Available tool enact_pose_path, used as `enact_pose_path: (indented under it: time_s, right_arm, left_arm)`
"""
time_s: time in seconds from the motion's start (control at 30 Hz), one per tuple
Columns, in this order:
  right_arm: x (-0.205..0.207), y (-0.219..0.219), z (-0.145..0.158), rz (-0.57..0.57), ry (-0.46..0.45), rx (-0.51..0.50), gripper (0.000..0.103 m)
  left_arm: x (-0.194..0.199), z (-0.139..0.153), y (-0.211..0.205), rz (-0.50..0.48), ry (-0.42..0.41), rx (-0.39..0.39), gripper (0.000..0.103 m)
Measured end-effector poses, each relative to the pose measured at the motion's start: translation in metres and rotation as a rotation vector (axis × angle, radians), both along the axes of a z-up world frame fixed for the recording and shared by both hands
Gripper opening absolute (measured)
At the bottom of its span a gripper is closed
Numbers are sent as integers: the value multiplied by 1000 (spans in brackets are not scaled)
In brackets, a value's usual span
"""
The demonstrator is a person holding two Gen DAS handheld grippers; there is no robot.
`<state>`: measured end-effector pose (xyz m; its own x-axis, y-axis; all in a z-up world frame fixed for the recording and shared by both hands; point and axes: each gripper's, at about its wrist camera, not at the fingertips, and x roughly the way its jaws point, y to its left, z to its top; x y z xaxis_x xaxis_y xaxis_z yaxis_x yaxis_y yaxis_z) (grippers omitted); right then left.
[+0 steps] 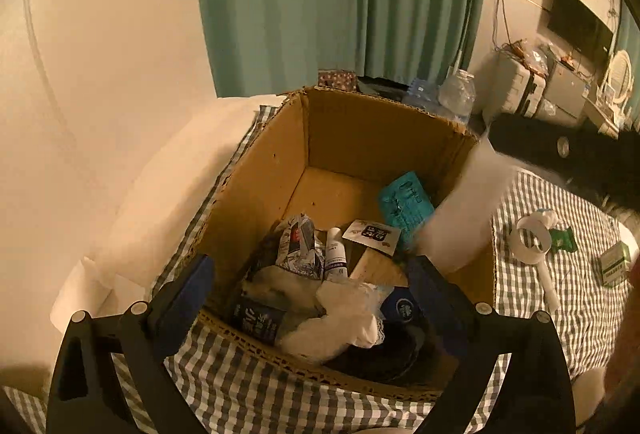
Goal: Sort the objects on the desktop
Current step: 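Carry the cloth and bottle into the box and release both, then return to the bed and grasp the white paper ring with the left tool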
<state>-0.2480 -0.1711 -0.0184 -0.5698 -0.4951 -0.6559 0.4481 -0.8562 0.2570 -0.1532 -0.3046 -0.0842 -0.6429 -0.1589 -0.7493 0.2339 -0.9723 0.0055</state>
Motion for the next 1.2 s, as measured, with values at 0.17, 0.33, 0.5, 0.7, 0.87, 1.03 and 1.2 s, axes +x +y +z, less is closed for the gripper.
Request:
enact_pose_path:
  time_s: [0.17, 0.33, 0.5, 0.7, 0.87, 1.03, 1.2]
  right_arm:
    - [8, 28, 10, -109, 36, -24, 85]
    - [34, 94, 7, -256, 79, 37, 86]
    - [64, 180, -20, -407, 82, 132, 86]
    - [74, 274, -49, -561, 22, 152, 86]
    - [80, 327, -86, -737, -26, 130, 86]
    - [76, 352, -121, -769, -70, 160, 86]
    - [55, 360, -141, -662, -103, 33, 86]
  left_arm:
    - [8, 9, 19, -18, 22, -20, 100]
    - [15, 23, 60, -78, 58, -35, 103]
    - [16, 18, 120, -176, 50, -11, 103]
    - [10, -17, 201, -239, 22, 17, 103]
    - [-2, -60, 268, -355, -34, -18, 103]
    - [-31, -90, 309, -407, -64, -64, 103]
    - [-80, -115, 311, -357, -98, -82, 103]
